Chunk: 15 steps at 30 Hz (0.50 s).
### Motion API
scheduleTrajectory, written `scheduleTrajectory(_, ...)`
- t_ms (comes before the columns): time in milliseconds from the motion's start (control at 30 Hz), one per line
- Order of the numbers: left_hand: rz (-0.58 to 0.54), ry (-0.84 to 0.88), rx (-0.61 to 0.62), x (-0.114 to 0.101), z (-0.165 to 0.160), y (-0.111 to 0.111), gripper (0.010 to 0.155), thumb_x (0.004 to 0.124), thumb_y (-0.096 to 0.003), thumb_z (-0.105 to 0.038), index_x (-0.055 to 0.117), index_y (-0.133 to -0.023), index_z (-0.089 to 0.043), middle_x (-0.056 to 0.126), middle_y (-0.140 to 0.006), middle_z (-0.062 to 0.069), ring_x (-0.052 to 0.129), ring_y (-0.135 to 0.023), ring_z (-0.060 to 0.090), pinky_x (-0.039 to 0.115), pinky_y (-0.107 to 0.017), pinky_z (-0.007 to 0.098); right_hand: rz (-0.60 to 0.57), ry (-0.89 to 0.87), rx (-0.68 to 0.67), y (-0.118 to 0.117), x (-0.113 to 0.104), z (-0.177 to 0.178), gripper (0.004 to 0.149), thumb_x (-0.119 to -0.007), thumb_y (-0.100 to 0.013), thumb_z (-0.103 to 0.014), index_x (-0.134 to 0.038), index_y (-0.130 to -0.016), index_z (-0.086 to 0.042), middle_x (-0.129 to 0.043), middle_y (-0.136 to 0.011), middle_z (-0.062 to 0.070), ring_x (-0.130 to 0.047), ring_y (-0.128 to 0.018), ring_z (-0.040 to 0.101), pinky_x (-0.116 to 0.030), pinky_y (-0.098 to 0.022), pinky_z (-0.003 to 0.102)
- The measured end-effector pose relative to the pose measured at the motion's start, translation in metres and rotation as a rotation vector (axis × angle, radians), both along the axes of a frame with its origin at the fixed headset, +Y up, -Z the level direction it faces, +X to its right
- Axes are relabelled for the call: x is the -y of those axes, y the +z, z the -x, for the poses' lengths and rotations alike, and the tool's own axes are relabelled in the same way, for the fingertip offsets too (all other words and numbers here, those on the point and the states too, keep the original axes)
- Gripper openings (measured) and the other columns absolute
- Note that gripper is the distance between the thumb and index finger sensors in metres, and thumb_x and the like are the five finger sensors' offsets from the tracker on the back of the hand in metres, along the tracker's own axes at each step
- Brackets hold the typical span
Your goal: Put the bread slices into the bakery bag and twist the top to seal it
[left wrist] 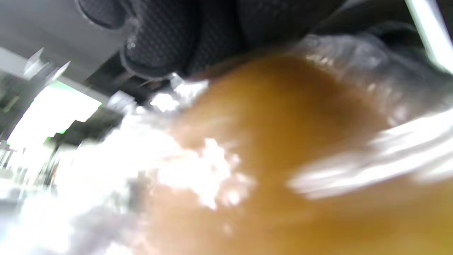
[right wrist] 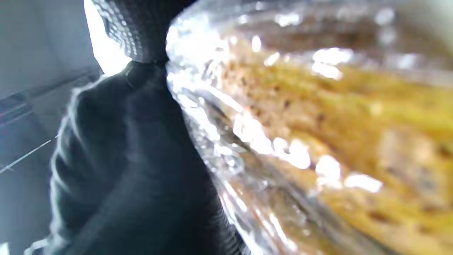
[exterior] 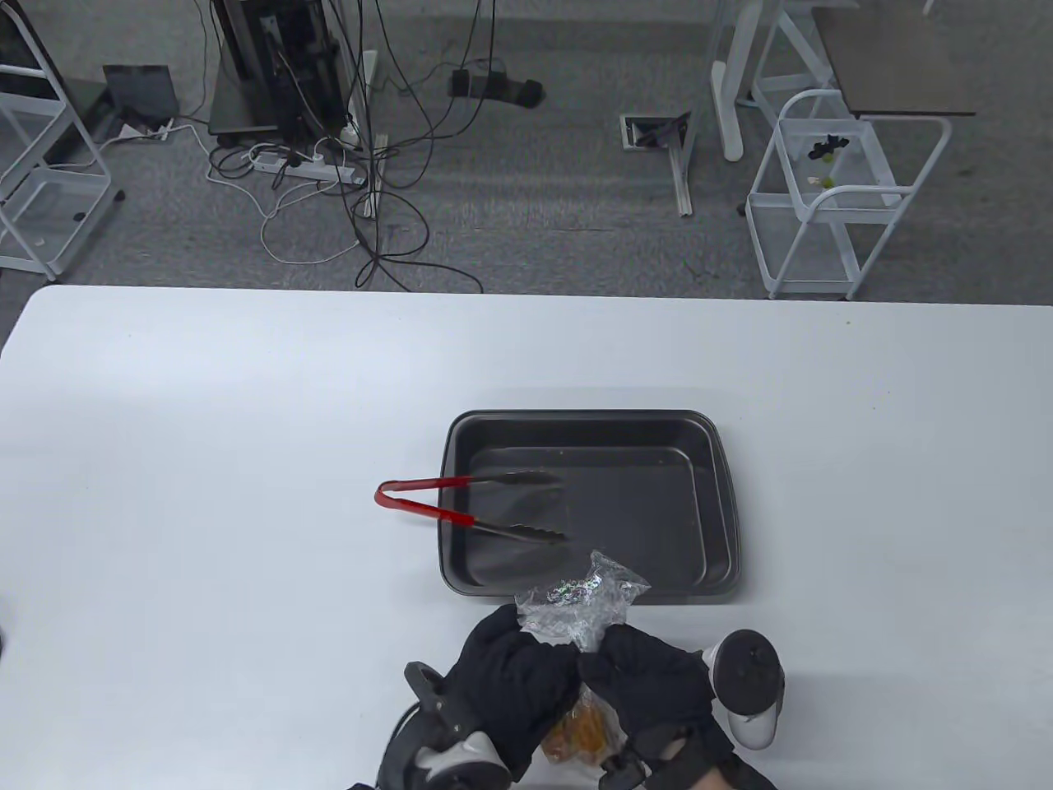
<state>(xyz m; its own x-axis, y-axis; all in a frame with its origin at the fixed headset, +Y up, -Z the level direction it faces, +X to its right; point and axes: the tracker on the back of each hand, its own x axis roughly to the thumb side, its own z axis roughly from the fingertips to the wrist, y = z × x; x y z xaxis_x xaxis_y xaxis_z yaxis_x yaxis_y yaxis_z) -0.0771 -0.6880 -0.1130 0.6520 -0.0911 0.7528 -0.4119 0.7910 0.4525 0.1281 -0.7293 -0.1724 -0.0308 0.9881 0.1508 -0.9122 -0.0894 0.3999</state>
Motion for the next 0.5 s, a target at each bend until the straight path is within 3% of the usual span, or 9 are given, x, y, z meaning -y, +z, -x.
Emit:
scheduleTrajectory(33, -0.100, -0.071, 0.016, -0.002, -0.004, 0.006, 0.046, 0.083, -0.0482, -0.039, 0.075, -0.086, -0.014, 0.094, -0.066, 0.002, 0.095, -0.059, 0.022, 0.059, -0.078, 0.056, 0.070, -0.021, -0.063, -0.002, 0.003, 0.001, 0.044, -0.077, -0.043, -0.035, -0.092, -0.065, 0.000, -0.094, -0.065, 0.023, -0.096, -0.043, 0.038, -0.047, -0.063, 0.073)
scheduleTrajectory(267, -0.447, -0.340, 0.041, -0.001, -0.017, 0.036, 0.044, 0.084, -0.0473, -0.035, 0.073, -0.087, -0.020, 0.090, -0.071, 0.005, 0.090, -0.063, 0.026, 0.056, -0.077, 0.057, 0.381, -0.106, -0.300, -0.008, 0.028, 0.009, 0.045, -0.075, -0.044, -0.037, -0.094, -0.062, 0.000, -0.097, -0.061, 0.023, -0.098, -0.038, 0.035, -0.052, -0.063, 0.071)
scheduleTrajectory(333, -0.466, -0.350, 0.040, -0.001, -0.019, 0.038, 0.043, 0.084, -0.0470, -0.034, 0.073, -0.087, -0.021, 0.090, -0.072, 0.005, 0.089, -0.064, 0.026, 0.055, -0.077, 0.057, 0.461, -0.134, -0.347, -0.007, 0.033, 0.010, 0.045, -0.075, -0.044, -0.036, -0.094, -0.061, 0.001, -0.098, -0.058, 0.023, -0.099, -0.035, 0.035, -0.055, -0.062, 0.070)
scheduleTrajectory(400, -0.456, -0.349, 0.035, -0.001, -0.019, 0.036, 0.043, 0.084, -0.0467, -0.034, 0.074, -0.087, -0.022, 0.090, -0.073, 0.004, 0.089, -0.064, 0.026, 0.054, -0.077, 0.057, 0.461, -0.135, -0.337, -0.008, 0.034, 0.009, 0.045, -0.076, -0.045, -0.036, -0.095, -0.060, 0.002, -0.098, -0.058, 0.024, -0.099, -0.034, 0.035, -0.056, -0.062, 0.069)
scheduleTrajectory(500, -0.338, -0.296, -0.006, 0.002, -0.015, 0.023, 0.044, 0.082, -0.0482, -0.036, 0.072, -0.089, -0.022, 0.090, -0.075, 0.005, 0.090, -0.066, 0.026, 0.054, -0.077, 0.058, 0.411, -0.085, -0.280, -0.011, 0.031, 0.001, 0.044, -0.077, -0.045, -0.036, -0.094, -0.062, 0.001, -0.097, -0.059, 0.024, -0.099, -0.035, 0.035, -0.055, -0.062, 0.069)
